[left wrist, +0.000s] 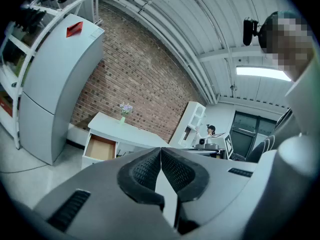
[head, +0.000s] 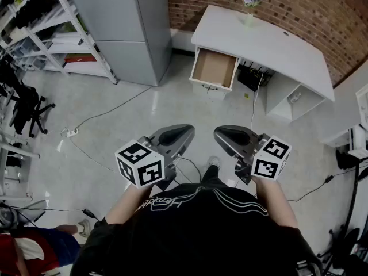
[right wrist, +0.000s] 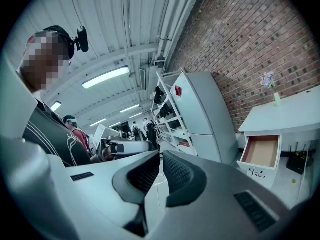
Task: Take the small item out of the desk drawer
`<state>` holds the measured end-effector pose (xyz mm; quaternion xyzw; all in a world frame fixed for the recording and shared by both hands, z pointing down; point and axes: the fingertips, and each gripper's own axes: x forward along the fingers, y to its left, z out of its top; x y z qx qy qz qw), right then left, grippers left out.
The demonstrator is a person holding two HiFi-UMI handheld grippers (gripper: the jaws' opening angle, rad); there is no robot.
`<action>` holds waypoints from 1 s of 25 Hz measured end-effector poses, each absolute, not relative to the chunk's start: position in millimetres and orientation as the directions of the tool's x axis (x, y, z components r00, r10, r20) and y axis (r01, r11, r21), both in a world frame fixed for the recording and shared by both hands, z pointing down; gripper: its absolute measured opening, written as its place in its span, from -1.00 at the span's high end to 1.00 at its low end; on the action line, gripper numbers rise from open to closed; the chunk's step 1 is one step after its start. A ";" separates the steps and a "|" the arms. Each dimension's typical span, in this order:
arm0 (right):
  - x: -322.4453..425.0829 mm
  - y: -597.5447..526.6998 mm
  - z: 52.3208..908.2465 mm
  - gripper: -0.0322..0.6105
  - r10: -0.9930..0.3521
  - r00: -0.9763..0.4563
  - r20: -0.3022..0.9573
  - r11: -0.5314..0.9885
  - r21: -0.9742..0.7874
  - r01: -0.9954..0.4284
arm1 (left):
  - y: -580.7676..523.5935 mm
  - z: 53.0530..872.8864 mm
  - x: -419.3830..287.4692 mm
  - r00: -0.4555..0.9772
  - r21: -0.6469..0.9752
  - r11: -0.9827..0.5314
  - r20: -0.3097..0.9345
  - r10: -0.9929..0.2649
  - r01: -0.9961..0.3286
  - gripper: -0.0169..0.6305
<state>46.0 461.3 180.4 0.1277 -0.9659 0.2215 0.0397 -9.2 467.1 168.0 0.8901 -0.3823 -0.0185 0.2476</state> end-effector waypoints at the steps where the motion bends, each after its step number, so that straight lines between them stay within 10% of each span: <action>1: 44.3 462.6 180.0 0.73 -0.226 -0.964 0.140 0.870 -0.416 -0.265 | 467.7 167.8 -11.0 0.707 0.458 -0.584 0.155 -0.690 -0.670 0.88; 25: 30.5 356.1 194.5 0.72 -0.244 -0.960 0.140 0.849 -0.447 -0.282 | 375.6 181.0 -34.3 0.679 0.450 -0.556 0.175 -0.713 -0.699 0.88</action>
